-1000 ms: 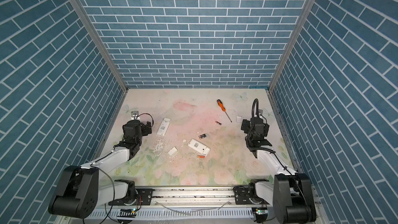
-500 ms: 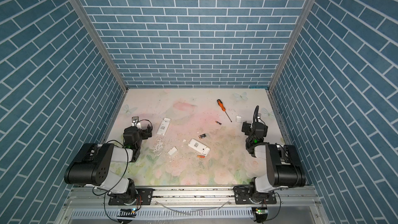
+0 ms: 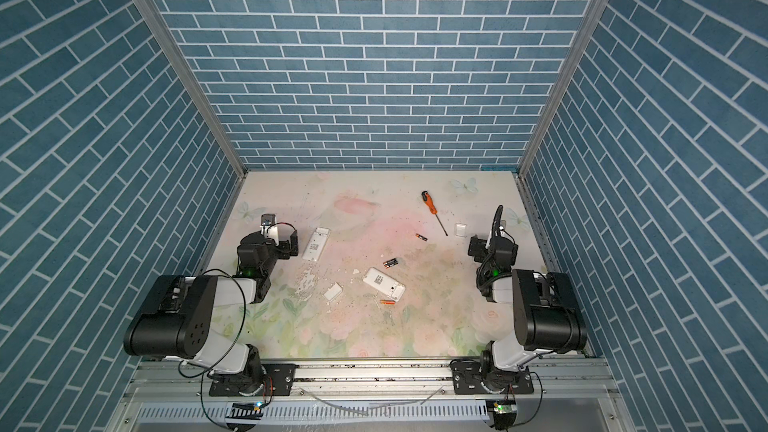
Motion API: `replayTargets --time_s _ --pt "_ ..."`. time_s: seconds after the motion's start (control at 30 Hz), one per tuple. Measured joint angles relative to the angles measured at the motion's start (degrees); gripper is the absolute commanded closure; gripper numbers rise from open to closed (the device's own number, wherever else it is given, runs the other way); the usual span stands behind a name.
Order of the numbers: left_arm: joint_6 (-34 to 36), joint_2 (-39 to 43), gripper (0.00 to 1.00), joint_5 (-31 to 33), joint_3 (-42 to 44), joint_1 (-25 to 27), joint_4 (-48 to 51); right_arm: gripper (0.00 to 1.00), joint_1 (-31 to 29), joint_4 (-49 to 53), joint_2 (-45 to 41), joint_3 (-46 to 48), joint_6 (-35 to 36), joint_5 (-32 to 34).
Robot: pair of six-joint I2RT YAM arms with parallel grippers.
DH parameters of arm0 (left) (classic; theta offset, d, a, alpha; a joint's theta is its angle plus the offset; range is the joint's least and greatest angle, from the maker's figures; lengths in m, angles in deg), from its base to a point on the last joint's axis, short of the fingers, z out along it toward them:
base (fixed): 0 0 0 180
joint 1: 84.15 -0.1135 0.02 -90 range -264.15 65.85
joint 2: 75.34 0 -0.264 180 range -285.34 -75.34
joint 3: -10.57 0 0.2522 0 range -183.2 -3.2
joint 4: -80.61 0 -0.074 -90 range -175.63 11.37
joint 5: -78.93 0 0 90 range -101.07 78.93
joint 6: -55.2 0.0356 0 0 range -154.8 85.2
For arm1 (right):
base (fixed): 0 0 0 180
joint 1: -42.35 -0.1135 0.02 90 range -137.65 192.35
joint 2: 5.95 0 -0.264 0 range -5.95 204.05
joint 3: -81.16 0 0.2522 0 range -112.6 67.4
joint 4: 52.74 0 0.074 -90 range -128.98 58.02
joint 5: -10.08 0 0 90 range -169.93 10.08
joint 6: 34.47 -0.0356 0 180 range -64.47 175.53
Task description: Unload the batteries from the remote control
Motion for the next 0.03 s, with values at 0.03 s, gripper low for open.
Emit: replayTargets --time_s 0.03 --pt "0.04 0.00 0.00 -0.09 0.00 0.00 0.00 0.01 0.00 0.00 0.00 0.00 0.00 -0.04"
